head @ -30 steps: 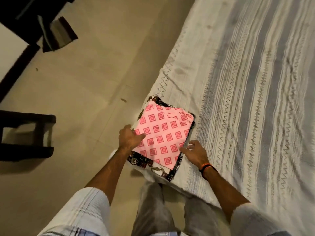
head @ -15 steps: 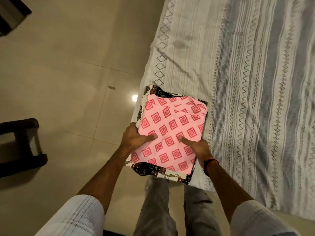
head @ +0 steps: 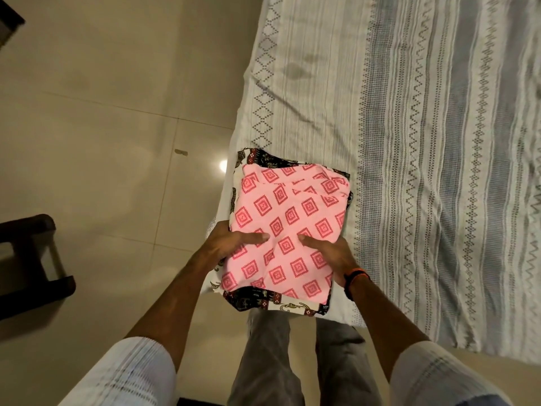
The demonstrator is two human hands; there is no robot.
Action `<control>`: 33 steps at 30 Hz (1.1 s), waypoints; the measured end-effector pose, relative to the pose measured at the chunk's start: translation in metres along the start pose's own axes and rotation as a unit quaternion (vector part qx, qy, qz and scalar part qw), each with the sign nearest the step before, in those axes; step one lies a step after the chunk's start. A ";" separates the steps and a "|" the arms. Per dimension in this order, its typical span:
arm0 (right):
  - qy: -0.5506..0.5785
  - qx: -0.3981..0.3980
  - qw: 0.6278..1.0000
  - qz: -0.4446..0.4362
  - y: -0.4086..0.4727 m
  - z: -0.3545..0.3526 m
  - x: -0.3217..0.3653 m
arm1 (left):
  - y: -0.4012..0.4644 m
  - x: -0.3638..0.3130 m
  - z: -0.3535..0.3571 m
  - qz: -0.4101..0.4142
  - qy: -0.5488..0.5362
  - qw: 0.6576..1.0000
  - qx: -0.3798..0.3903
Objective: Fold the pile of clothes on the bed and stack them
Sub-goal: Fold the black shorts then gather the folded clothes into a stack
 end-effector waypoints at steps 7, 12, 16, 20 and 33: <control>-0.009 -0.047 0.998 -0.047 -0.003 0.005 0.001 | 0.000 0.000 0.003 0.038 -0.030 0.999 0.019; -0.012 -0.046 0.996 -0.078 -0.020 0.003 0.016 | -0.018 0.002 0.011 0.054 -0.066 0.996 0.003; -0.005 -0.046 0.996 -0.075 -0.048 -0.008 0.029 | -0.046 -0.001 0.025 0.068 -0.062 0.996 0.009; 0.008 -0.054 0.995 -0.082 -0.088 -0.030 0.037 | -0.084 -0.010 0.049 0.098 -0.039 0.994 0.020; 0.060 -0.178 0.969 -0.163 -0.232 -0.176 0.054 | -0.193 -0.029 0.214 0.170 0.044 0.982 0.063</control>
Point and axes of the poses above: each hand's wrist, its own y-axis towards the middle knuckle, its own z-axis out of the palm, x = y × z, the point moved 2 cm from there along y, towards the middle knuckle, and after that the axes turned 12 degrees about -z, right-handed, at the moved point
